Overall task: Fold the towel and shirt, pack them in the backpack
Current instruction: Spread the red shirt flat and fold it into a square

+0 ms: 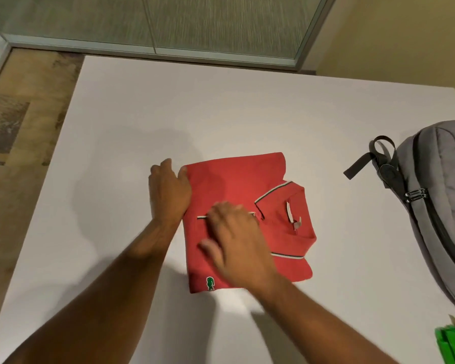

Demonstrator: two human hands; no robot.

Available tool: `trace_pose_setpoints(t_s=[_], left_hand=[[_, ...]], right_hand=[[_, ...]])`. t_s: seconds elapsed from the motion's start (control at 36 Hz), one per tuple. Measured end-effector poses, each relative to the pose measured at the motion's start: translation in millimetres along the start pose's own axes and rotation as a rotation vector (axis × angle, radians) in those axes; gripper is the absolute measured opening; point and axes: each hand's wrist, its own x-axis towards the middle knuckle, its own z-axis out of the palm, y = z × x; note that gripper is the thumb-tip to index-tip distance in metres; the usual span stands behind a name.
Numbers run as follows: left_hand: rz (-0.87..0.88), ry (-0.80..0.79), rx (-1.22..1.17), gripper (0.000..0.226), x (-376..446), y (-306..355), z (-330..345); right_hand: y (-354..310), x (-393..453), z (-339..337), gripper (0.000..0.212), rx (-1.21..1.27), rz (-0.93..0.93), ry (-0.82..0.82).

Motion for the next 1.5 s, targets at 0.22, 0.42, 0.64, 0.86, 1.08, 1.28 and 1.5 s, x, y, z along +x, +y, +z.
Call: trace_pose_setpoints(t_s=[0.22,0.42,0.64,0.86,1.08,1.28,1.5], left_hand=[[0.060,-0.008,-0.042,0.020,21.0,6.7,-0.3],[0.111,-0.002,0.000,0.018,20.6,2.9,-0.2],[0.489,-0.001,0.011,0.016,-44.3,25.9,11.5],[0.692,-0.308,0.354,0.059,-87.6,0.2,42.5],[0.746,-0.331,0.575,0.073,-84.5,-2.5,45.8],[0.732,-0.317,0.567,0.069,-85.5,0.5,45.4],[0.601,-0.260,0.508,0.066,-99.9,14.1,51.9]], right_hand=[[-43.7,-62.2,44.8,0.070,-0.129,0.004,-0.307],[-43.7,-66.0,41.4,0.068,-0.136,-0.028,-0.290],[-29.3,-40.2,21.4,0.056,-0.110,0.252,0.023],[2.0,-46.8,39.5,0.066,-0.270,0.405,-0.065],[5.6,-47.6,47.5,0.068,-0.267,0.406,-0.072],[10.6,-49.1,40.2,0.063,-0.213,0.354,-0.068],[27.5,-98.8,11.0,0.061,-0.257,0.291,-0.076]])
